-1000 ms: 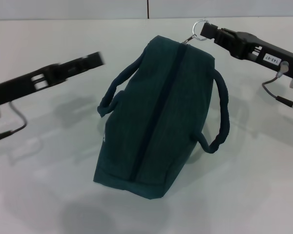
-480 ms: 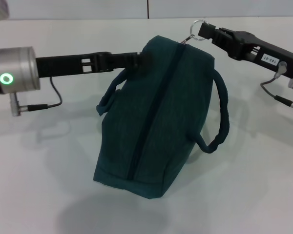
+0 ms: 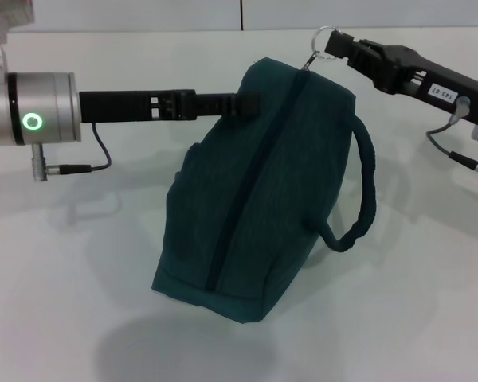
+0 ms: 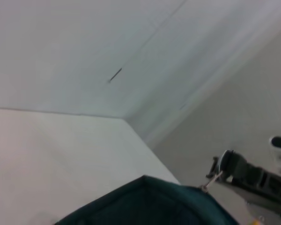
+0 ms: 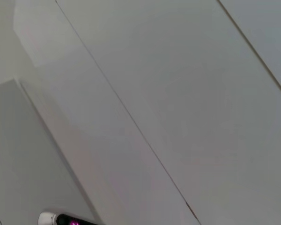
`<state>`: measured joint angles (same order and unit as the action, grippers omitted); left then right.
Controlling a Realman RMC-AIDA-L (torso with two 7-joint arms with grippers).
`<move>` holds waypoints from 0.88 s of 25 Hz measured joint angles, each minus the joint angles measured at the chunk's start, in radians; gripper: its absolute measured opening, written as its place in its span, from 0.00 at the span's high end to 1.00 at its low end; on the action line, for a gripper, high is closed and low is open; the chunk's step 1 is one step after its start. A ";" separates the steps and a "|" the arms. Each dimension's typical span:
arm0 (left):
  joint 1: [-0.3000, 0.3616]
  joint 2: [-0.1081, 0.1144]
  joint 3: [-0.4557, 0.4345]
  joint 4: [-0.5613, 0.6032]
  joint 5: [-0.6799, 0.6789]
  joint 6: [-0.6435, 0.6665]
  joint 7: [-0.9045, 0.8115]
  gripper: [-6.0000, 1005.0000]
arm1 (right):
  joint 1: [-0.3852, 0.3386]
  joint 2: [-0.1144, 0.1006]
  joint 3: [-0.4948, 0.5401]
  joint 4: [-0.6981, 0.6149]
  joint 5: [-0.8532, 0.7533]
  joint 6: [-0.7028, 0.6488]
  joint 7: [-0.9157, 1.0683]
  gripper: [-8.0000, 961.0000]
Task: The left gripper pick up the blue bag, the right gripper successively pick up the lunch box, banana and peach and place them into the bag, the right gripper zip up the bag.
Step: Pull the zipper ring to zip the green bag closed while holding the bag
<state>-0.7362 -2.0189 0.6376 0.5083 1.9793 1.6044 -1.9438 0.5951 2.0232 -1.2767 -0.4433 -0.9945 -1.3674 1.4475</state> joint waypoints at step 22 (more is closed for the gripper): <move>-0.001 -0.032 0.019 0.061 -0.029 -0.003 0.000 0.90 | -0.008 0.001 0.002 0.010 0.014 -0.001 -0.001 0.91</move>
<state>-0.7375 -2.0505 0.6563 0.5692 1.9501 1.6019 -1.9436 0.5874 2.0247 -1.2747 -0.4329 -0.9803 -1.3686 1.4467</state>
